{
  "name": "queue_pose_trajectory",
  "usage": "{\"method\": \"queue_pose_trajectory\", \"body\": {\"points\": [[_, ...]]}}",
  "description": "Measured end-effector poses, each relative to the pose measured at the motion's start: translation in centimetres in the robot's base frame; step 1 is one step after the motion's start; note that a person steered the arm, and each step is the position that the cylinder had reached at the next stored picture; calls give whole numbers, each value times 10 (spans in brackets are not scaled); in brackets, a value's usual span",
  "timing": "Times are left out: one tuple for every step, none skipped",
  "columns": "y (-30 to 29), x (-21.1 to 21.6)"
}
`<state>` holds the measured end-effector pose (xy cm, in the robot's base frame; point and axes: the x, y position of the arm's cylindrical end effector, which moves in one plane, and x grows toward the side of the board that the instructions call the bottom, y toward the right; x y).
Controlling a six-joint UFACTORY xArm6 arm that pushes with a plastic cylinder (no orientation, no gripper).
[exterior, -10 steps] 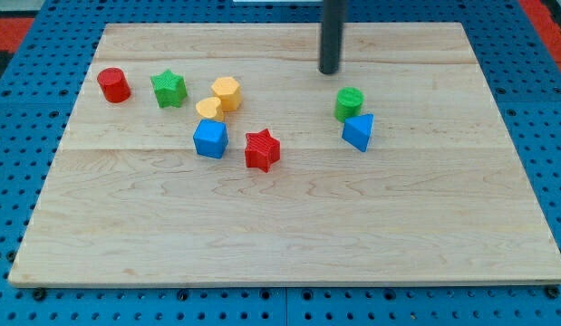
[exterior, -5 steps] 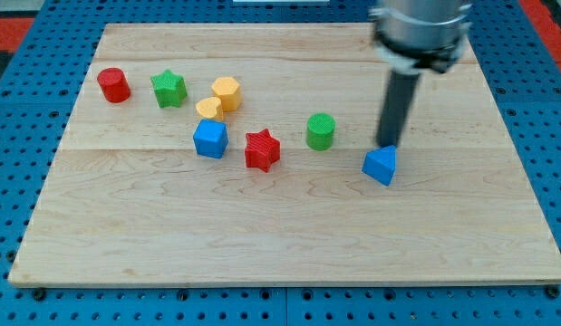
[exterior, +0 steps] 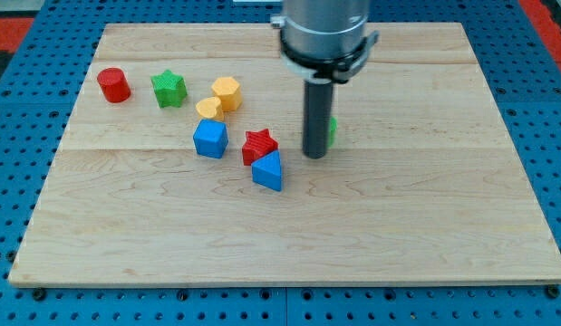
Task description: Slide the red star below the red circle
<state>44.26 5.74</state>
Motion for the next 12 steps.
{"method": "queue_pose_trajectory", "body": {"points": [[-27,-11],[-39,-19],[-67,-26],[-95,10],[-95,38],[-95,73],[-126,84],[-197,54],[-225,62],[-241,84],[-280,63],[-299,27]]}}
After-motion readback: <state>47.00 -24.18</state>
